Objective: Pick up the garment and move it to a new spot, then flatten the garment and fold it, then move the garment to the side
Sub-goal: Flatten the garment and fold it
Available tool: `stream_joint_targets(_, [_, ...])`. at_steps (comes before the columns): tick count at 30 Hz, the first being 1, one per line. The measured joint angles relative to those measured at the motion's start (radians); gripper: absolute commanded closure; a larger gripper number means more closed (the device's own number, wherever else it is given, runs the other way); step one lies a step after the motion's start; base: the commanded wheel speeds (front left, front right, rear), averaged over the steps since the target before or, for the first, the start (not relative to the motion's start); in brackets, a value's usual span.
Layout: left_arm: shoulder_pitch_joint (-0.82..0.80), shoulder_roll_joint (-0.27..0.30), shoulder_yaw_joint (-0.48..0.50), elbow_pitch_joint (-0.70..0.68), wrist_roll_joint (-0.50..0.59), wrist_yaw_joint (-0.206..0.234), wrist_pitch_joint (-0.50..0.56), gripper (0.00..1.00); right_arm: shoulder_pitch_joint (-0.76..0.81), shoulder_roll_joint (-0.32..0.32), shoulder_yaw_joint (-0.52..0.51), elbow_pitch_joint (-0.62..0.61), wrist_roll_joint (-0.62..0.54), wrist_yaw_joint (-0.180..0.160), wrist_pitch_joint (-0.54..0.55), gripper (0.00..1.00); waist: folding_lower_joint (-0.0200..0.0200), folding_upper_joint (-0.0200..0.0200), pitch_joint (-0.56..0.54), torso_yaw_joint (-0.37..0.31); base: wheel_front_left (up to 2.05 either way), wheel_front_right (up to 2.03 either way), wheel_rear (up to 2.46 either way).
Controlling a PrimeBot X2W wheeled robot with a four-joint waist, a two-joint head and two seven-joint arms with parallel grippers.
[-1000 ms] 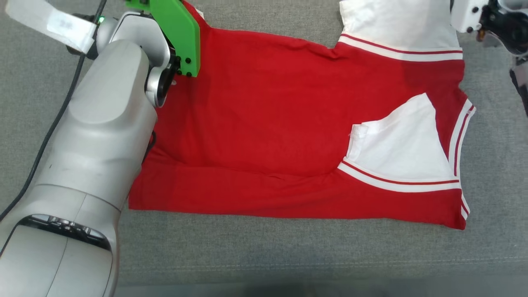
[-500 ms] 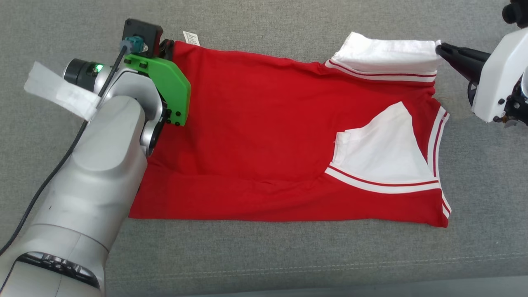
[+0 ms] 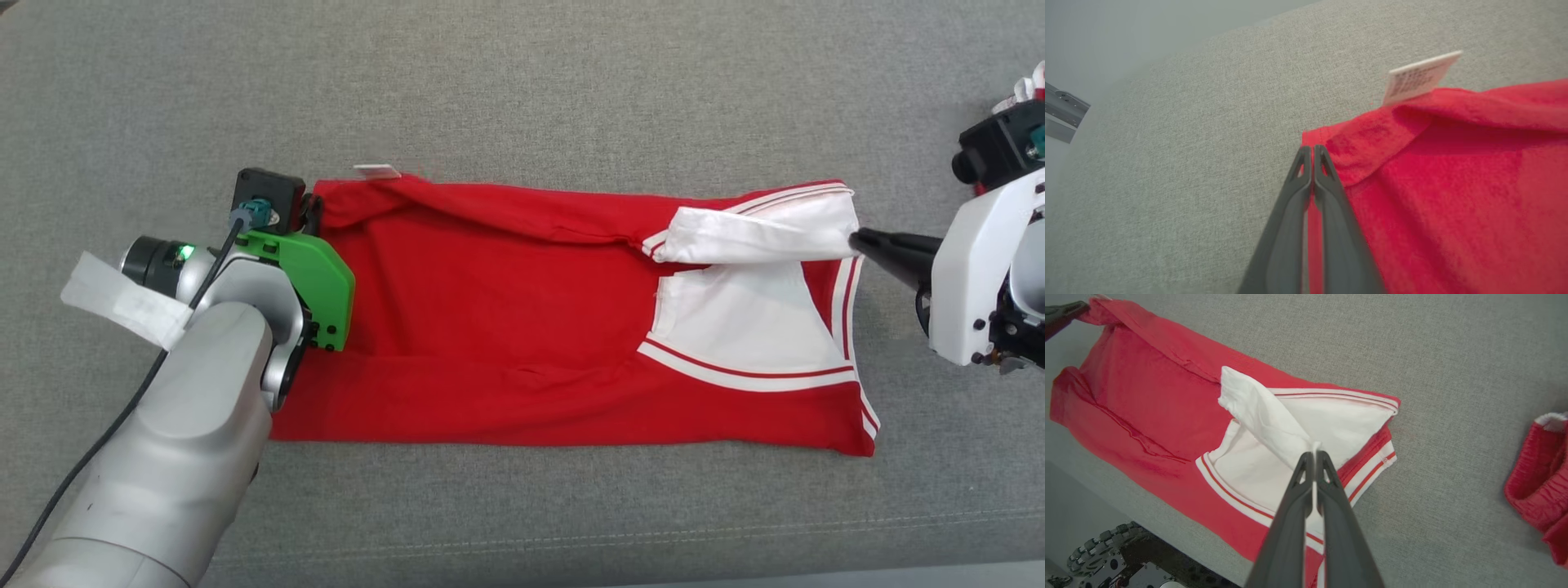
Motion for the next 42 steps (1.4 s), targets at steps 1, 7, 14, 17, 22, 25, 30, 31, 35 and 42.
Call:
stream_joint_targets(1, [0.011, 0.003, 0.0, -0.005, -0.003, 0.001, 0.0, 1.0, 0.011, 0.002, -0.002, -0.008, 0.004, 0.0, 0.008, 1.0, 0.0, 0.0, -0.004, -0.001, 0.0, 0.0, 0.0])
stream_joint_targets(7, [0.065, 0.026, -0.001, -0.014, -0.015, 0.016, 0.008, 1.0, 0.068, 0.013, -0.013, -0.037, 0.012, 0.0, 0.038, 1.0, 0.0, 0.0, -0.025, -0.004, 0.0, 0.0, 0.0])
stream_joint_targets(14, [0.102, 0.044, -0.001, -0.026, -0.024, 0.028, 0.013, 1.0, 0.154, 0.016, -0.049, -0.093, 0.05, 0.0, 0.086, 1.0, 0.0, 0.0, -0.055, -0.002, 0.0, 0.0, 0.0])
stream_joint_targets(17, [0.117, 0.046, -0.002, -0.028, -0.031, 0.035, 0.018, 1.0, 0.183, 0.023, -0.066, -0.111, 0.056, 0.0, 0.099, 1.0, 0.0, -0.0001, -0.068, -0.004, 0.0, 0.0, 0.0])
stream_joint_targets(22, [0.165, 0.04, -0.002, -0.034, -0.053, 0.051, 0.045, 1.0, 0.227, 0.044, -0.072, -0.114, 0.057, 0.0, 0.114, 1.0, 0.0, 0.0, -0.094, -0.01, 0.0, 0.0, 0.0])
stream_joint_targets(25, [0.19, 0.038, 0.001, -0.043, -0.077, 0.051, 0.057, 0.46, 0.242, 0.049, -0.063, -0.102, 0.035, 0.0, 0.113, 0.78, 0.0, 0.0, -0.107, -0.013, 0.0, 0.0, 0.0])
stream_joint_targets(30, [0.206, 0.036, 0.006, -0.065, -0.084, 0.06, 0.044, 0.0, 0.259, 0.086, -0.049, -0.05, 0.002, 0.0, 0.088, 0.0, 0.0, 0.0, -0.12, -0.01, 0.0, 0.0, 0.0])
stream_joint_targets(31, [0.21, 0.036, 0.005, -0.067, -0.084, 0.063, 0.044, 0.0, 0.263, 0.094, -0.047, -0.043, 0.001, 0.0, 0.083, 0.0, 0.0, 0.0, -0.122, -0.009, 0.0, 0.0, 0.0])
stream_joint_targets(35, [0.236, 0.039, 0.009, -0.08, -0.088, 0.081, 0.033, 0.0, 0.268, 0.111, -0.042, -0.03, -0.01, 0.0, 0.055, 0.0, 0.0, 0.0, -0.135, -0.002, 0.0, 0.0, 0.0])
stream_joint_targets(42, [0.305, 0.042, 0.073, -0.156, -0.119, 0.147, -0.116, 0.0, 0.301, 0.184, -0.089, -0.002, -0.081, 0.0, -0.134, 0.0, 0.0, -0.0001, -0.174, 0.016, 0.0, 0.0, 0.0])
